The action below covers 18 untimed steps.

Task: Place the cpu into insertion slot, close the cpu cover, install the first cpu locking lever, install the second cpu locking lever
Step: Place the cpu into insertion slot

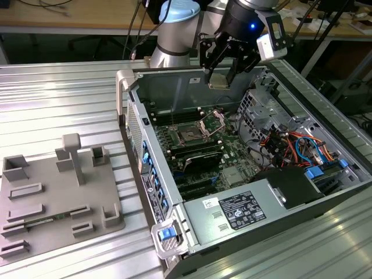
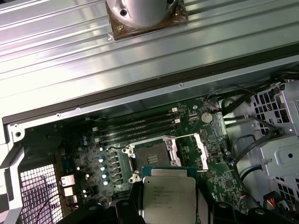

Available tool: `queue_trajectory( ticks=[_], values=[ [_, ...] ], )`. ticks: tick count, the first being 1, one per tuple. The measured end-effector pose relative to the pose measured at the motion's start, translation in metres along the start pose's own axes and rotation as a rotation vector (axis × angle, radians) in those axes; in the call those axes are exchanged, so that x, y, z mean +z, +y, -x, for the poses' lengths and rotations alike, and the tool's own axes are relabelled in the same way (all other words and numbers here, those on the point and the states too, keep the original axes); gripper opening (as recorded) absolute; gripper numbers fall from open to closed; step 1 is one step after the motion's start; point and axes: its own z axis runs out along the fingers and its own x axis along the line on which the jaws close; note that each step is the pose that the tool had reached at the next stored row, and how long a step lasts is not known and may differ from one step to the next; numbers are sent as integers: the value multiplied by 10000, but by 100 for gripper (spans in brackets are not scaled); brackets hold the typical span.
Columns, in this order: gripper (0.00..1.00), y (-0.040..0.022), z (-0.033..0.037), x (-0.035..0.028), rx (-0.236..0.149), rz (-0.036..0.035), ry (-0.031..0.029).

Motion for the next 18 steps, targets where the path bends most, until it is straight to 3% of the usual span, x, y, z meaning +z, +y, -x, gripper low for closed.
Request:
queue_trajectory(
  ticks=[18],
  values=[
    [55, 1, -1, 0, 300, 5, -27]
  ],
)
